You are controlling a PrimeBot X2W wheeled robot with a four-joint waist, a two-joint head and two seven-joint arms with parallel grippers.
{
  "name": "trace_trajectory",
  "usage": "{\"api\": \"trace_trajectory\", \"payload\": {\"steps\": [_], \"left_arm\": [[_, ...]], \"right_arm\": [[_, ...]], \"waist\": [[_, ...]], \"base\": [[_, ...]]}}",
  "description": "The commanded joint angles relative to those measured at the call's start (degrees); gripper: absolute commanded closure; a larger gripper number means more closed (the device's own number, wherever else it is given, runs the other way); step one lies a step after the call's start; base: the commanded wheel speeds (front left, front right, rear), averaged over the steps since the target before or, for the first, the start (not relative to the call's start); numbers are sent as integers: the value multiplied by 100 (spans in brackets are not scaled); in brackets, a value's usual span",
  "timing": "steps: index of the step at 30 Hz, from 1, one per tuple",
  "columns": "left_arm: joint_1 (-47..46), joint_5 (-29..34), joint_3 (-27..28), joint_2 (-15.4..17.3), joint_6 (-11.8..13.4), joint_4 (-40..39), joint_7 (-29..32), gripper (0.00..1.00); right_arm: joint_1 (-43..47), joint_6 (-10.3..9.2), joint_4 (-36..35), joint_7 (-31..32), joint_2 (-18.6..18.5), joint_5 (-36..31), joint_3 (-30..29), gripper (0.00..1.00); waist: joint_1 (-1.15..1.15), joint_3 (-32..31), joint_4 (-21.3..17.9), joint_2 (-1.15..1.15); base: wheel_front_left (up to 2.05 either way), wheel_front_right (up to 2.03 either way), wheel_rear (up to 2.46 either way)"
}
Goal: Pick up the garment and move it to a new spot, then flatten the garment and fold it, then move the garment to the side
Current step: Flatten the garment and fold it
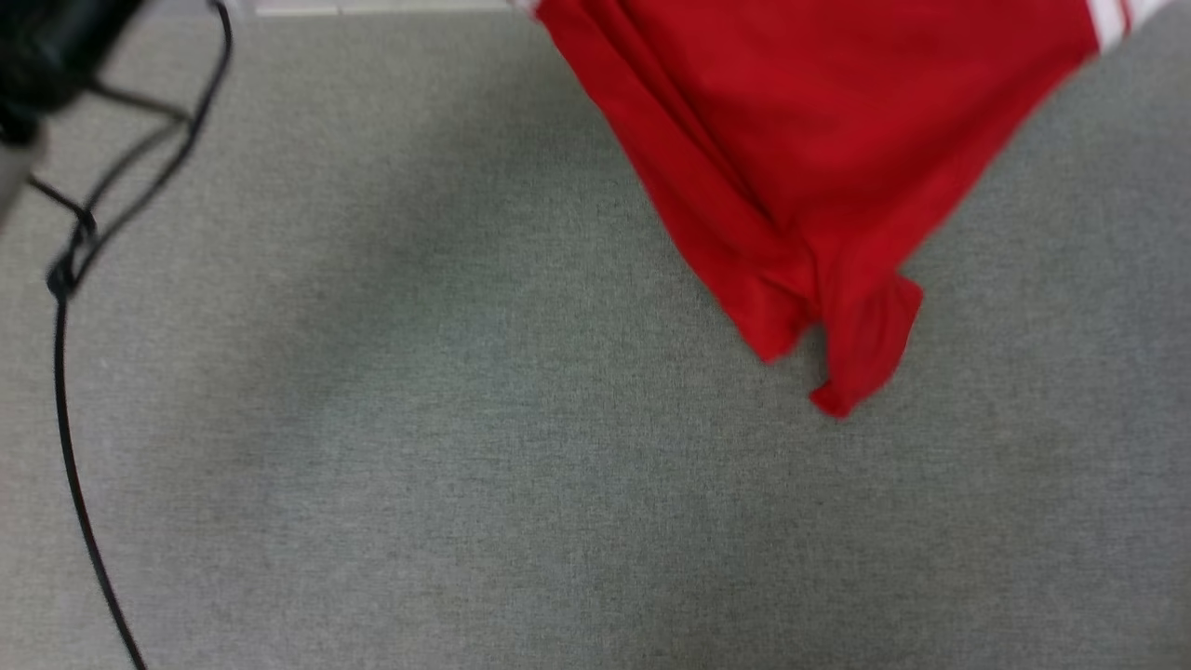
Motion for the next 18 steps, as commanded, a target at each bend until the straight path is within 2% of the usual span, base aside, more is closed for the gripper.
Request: {"api": "trace_trajectory", "payload": {"steps": [1,9,18], "left_arm": [[-272,93,65,-73,-24,161,-58,100],[-1820,511,237,-430,-307,1212,-254,100],[-3027,698,465,-676,-516,2180,-823,100]], "right_arm": [[-325,-4,131,24,155,-167,-56,100],[-2062,-4,855,-56,719,-1077,-16,100],[-3615,-4,1826,-503,1196,-1544,39,100]], "waist": [[-1,260,-30,0],[-1,837,-41,0],[-1,1172,-49,0]], "base": [[0,0,0],[0,0,0],[0,0,0]]}}
